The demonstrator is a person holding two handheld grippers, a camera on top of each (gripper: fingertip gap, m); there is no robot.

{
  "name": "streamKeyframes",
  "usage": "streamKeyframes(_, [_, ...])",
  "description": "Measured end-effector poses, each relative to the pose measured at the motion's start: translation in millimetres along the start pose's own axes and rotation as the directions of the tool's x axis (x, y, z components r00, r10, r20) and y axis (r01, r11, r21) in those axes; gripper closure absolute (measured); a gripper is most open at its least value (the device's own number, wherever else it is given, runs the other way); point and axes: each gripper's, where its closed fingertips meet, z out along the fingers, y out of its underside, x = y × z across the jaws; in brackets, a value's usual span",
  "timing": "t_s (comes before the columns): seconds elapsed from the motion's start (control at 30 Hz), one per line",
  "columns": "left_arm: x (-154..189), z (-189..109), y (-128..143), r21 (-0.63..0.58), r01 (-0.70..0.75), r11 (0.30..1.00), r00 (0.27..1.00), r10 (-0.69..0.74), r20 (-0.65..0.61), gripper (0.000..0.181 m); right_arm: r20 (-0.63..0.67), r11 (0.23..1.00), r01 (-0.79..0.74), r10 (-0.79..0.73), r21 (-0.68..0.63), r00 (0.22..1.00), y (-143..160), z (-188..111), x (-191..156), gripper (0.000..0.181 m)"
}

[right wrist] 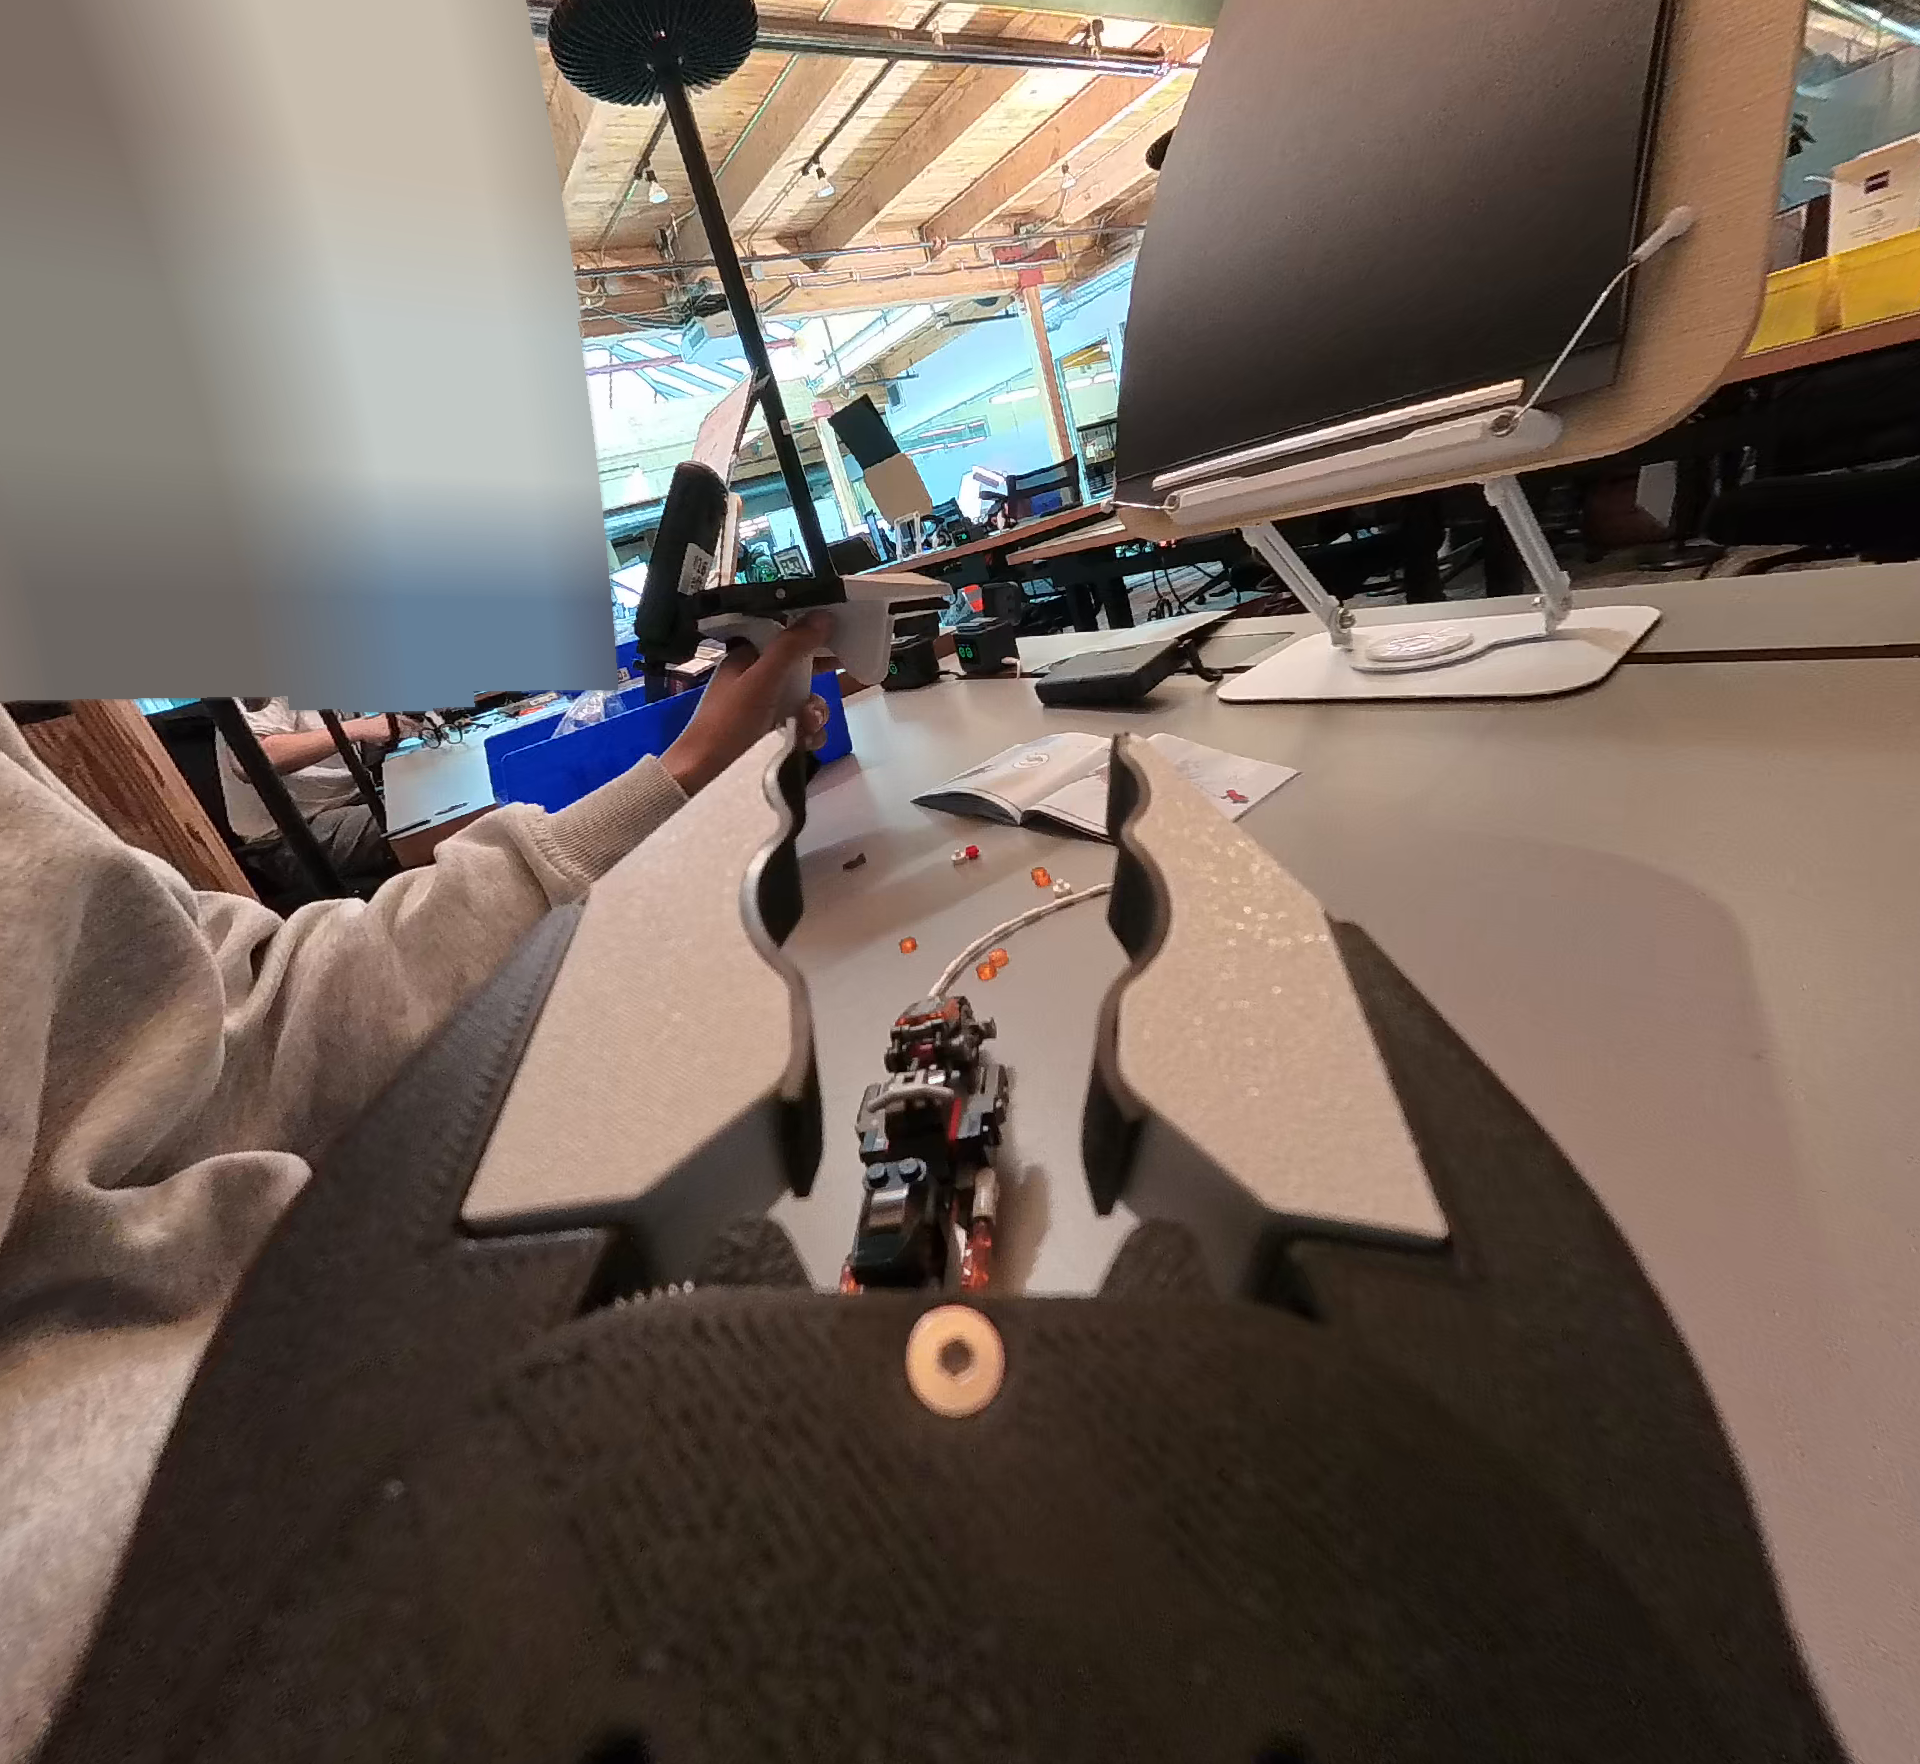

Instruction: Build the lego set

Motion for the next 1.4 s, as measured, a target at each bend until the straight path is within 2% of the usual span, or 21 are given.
streamKeyframes(0.6, [2,1,2,-0.004,-0.002,1.000,1.000,0.002,-0.005,0.132,-0.003,1.000,-0.002,0.002,-0.001,1.000,0,1,1,0.125])
streamKeyframes(0.9, [6,4,5,-0.016,-0.010,1.000,1.000,0.010,-0.018,0.132,-0.142,0.984,0.146,-0.130,0.105,0.981,-25,-18,7,0.133])
streamKeyframes(1.4, [10,7,9,-0.033,-0.016,0.999,0.999,0.015,-0.031,0.132,-0.122,0.989,0.122,-0.112,0.081,0.986,-19,-14,7,0.130])
